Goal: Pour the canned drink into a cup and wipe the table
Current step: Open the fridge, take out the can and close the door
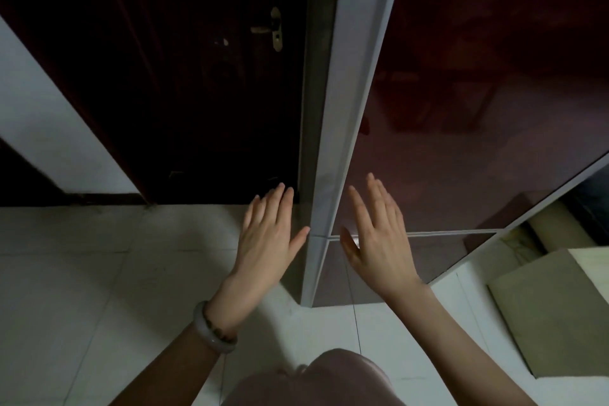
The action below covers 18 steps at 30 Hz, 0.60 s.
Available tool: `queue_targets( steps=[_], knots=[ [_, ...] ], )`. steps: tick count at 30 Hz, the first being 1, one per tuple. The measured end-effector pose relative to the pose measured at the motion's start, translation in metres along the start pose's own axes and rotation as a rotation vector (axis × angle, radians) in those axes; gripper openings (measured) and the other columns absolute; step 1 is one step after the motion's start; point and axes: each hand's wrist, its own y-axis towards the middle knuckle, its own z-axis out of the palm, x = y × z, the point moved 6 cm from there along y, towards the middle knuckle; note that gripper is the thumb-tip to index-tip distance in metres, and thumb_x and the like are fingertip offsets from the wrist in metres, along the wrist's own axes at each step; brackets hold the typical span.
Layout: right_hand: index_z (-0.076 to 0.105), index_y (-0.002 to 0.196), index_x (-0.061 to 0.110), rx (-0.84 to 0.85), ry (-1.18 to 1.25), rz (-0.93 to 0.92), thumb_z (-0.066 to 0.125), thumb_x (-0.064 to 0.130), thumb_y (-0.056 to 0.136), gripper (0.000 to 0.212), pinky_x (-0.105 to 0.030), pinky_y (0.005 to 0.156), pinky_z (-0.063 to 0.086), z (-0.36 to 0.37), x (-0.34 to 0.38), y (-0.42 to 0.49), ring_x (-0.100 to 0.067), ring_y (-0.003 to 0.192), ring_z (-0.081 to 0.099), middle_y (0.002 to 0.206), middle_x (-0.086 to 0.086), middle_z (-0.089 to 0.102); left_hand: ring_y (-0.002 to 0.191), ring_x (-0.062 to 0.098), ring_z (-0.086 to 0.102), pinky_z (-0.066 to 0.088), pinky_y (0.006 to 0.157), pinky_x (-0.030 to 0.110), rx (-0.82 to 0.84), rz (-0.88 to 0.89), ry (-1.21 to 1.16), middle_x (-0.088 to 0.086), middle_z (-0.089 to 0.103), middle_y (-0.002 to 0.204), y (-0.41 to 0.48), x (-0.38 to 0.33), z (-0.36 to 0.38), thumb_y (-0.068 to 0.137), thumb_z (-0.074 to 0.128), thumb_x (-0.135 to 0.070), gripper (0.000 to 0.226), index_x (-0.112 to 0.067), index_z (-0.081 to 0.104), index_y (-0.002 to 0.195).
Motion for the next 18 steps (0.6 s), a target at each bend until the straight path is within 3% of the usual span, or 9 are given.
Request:
queue_targets(
  steps=[3,6,8,11,18],
  knots=[
    [0.035,0.141,0.003,-0.052,-0.039,-0.017,0.061,0.023,0.082,0.067,-0.046,0.115,0.017,-0.015,-0.004,0.021,-0.034,0.141,0.019,0.150,-0.024,0.025,0.131,0.027,0.041,0.029,0.109,0.039,-0.053,0.039,-0.112,0.011,0.040,0.145,0.033,-0.007,-0.017,0.086,0.053,-0.049,0.072,-0.007,0.034,0.141],
    [0.028,0.144,0.005,-0.098,-0.067,-0.031,0.058,0.025,0.084,0.070,-0.047,0.115,0.018,-0.028,-0.009,0.041,-0.034,0.142,0.017,0.151,-0.024,0.021,0.139,0.021,0.026,0.020,0.111,0.028,-0.026,0.066,-0.380,0.008,0.026,0.153,0.066,-0.017,-0.031,0.084,0.063,-0.043,0.084,-0.011,0.017,0.147],
    [0.026,0.146,0.006,-0.117,-0.085,-0.040,0.058,0.025,0.085,0.071,-0.048,0.114,0.018,-0.035,-0.013,0.052,-0.033,0.142,0.016,0.152,-0.024,0.019,0.141,0.018,0.022,0.019,0.114,0.028,-0.028,0.051,-0.516,0.008,0.022,0.154,0.084,-0.021,-0.037,0.084,0.066,-0.038,0.087,-0.013,0.012,0.148],
    [0.026,0.146,0.006,-0.141,-0.109,-0.062,0.059,0.023,0.085,0.071,-0.048,0.114,0.017,-0.041,-0.017,0.063,-0.033,0.142,0.015,0.152,-0.024,0.019,0.139,0.017,0.027,0.027,0.114,0.038,-0.066,0.055,-0.587,0.008,0.028,0.152,0.106,-0.025,-0.043,0.086,0.063,-0.036,0.079,-0.012,0.019,0.147],
    [0.027,0.145,0.007,-0.155,-0.166,-0.092,0.052,0.013,0.079,0.071,-0.049,0.113,0.019,-0.047,-0.013,0.081,-0.034,0.141,0.022,0.151,-0.025,0.020,0.115,0.013,0.055,0.047,0.098,0.036,-0.132,-0.051,-0.803,0.003,0.057,0.128,0.123,-0.019,-0.039,0.088,0.062,-0.027,0.052,-0.011,0.045,0.134]
  ],
)
